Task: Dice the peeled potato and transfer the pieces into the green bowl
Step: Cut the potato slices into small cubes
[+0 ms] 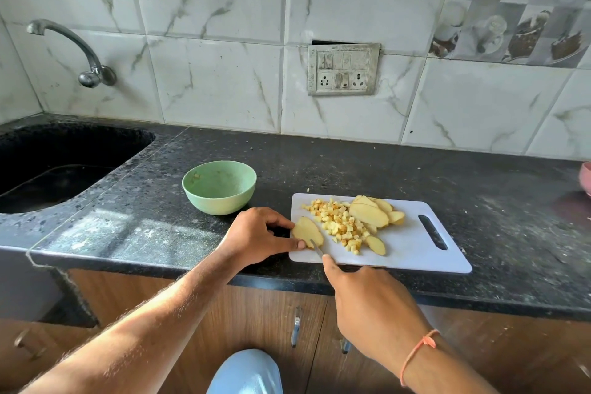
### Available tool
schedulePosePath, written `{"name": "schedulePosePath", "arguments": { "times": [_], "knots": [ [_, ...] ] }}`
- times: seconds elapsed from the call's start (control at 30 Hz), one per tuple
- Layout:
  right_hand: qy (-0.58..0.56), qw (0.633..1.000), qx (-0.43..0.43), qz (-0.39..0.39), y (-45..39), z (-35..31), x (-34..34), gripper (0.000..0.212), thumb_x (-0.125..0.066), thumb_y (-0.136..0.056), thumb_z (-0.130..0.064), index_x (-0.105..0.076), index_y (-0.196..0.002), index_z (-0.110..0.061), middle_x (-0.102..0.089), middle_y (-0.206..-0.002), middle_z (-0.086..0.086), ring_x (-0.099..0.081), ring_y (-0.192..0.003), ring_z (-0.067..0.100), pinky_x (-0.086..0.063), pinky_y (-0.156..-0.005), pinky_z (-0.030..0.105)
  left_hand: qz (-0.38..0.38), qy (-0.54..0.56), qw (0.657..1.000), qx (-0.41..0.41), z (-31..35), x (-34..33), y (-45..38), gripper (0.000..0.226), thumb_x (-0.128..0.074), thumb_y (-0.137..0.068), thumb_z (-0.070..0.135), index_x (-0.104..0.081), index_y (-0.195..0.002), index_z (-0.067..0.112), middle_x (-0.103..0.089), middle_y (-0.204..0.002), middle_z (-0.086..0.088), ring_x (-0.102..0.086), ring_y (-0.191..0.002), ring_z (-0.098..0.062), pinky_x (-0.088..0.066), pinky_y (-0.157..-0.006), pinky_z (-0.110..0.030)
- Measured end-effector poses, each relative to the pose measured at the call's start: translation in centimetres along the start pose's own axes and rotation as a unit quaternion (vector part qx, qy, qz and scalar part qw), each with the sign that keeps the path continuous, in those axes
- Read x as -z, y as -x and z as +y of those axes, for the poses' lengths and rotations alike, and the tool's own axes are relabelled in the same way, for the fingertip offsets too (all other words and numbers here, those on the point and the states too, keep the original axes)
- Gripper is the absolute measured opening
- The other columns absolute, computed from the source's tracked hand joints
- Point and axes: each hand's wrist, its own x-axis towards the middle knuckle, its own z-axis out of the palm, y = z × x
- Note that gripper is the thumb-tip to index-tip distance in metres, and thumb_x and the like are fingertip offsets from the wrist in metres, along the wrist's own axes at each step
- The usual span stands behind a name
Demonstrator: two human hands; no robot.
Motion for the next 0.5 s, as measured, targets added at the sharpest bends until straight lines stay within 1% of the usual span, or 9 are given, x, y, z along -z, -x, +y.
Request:
{"name": "schedulePosePath", "arguments": {
  "times": [0.1,0.17,0.2,0.3,0.37,0.4,0.47,0.5],
  "knots": [
    [-0.007,1.0,0.003,0.011,1.4,0.3,0.0,0.065,-0.04,-0.104,-0.015,-0.017,-0.163,-0.027,-0.052,-0.07,-0.001,-0.052,-0.061,0.018,-0.037,-0.049,0.033,0.0,-0.005,1.0,-0.002,0.1,0.0,0.1,0.048,-0.094,-0.06,0.066,-0.081,-0.098,0.04,-0.074,-0.098,0.022,-0.064,-0.077,0.004,-0.051,-0.067,-0.016],
    [-0.009,1.0,-0.005,0.012,2.0,0.4,0.4,0.065,-0.037,-0.104,-0.013,-0.016,-0.163,-0.028,-0.051,-0.069,-0.002,-0.048,-0.059,0.016,-0.031,-0.047,0.032,0.002,-0.001,1.0,0.001,0.2,0.0,0.2,0.047,-0.095,-0.059,0.066,-0.082,-0.095,0.039,-0.074,-0.097,0.021,-0.064,-0.078,0.003,-0.055,-0.069,-0.02],
    [-0.011,1.0,-0.01,0.012,2.1,0.5,0.6,0.065,-0.036,-0.103,-0.012,-0.016,-0.163,-0.028,-0.051,-0.069,-0.002,-0.046,-0.058,0.015,-0.031,-0.047,0.031,0.002,0.003,1.0,0.003,0.2,0.0,0.1,0.046,-0.095,-0.058,0.066,-0.081,-0.094,0.04,-0.074,-0.096,0.021,-0.065,-0.078,0.001,-0.057,-0.07,-0.023],
    [-0.01,1.0,-0.02,0.019,2.2,0.5,1.3,0.066,-0.037,-0.104,-0.015,-0.015,-0.164,-0.03,-0.054,-0.07,-0.005,-0.052,-0.062,0.012,-0.044,-0.052,0.03,-0.003,0.005,1.0,0.007,0.1,0.1,0.1,0.048,-0.094,-0.056,0.068,-0.081,-0.091,0.039,-0.075,-0.093,0.02,-0.067,-0.076,-0.004,-0.059,-0.072,-0.03],
    [-0.011,0.999,-0.025,0.037,1.7,0.3,1.6,0.064,-0.038,-0.105,-0.017,-0.017,-0.163,-0.03,-0.054,-0.071,-0.006,-0.053,-0.061,0.011,-0.046,-0.051,0.027,-0.008,0.003,1.0,0.005,0.1,0.2,0.0,0.047,-0.094,-0.057,0.068,-0.081,-0.092,0.038,-0.076,-0.093,0.021,-0.068,-0.08,-0.005,-0.06,-0.076,-0.031],
    [-0.02,0.998,-0.026,0.046,1.4,0.3,1.7,0.063,-0.039,-0.105,-0.018,-0.019,-0.163,-0.03,-0.058,-0.075,-0.004,-0.055,-0.063,0.011,-0.05,-0.053,0.027,-0.011,0.004,1.0,0.003,0.1,0.2,0.0,0.045,-0.094,-0.059,0.067,-0.082,-0.092,0.038,-0.076,-0.094,0.021,-0.069,-0.082,-0.005,-0.06,-0.078,-0.032],
    [-0.034,0.998,-0.025,0.055,0.4,0.0,1.6,0.06,-0.042,-0.106,-0.02,-0.025,-0.162,-0.03,-0.067,-0.087,0.0,-0.063,-0.071,0.013,-0.06,-0.062,0.031,-0.014,0.005,1.0,-0.002,0.1,0.3,0.1,0.042,-0.093,-0.062,0.064,-0.082,-0.093,0.038,-0.076,-0.096,0.022,-0.069,-0.084,-0.005,-0.06,-0.08,-0.034],
    [-0.047,0.997,-0.024,0.051,-0.1,-0.2,1.5,0.058,-0.043,-0.106,-0.02,-0.029,-0.161,-0.03,-0.068,-0.092,0.001,-0.065,-0.074,0.014,-0.061,-0.065,0.033,-0.015,0.007,1.0,-0.005,0.0,0.3,0.1,0.041,-0.093,-0.063,0.064,-0.082,-0.093,0.038,-0.076,-0.097,0.022,-0.069,-0.084,-0.005,-0.06,-0.081,-0.034]
  ]
}}
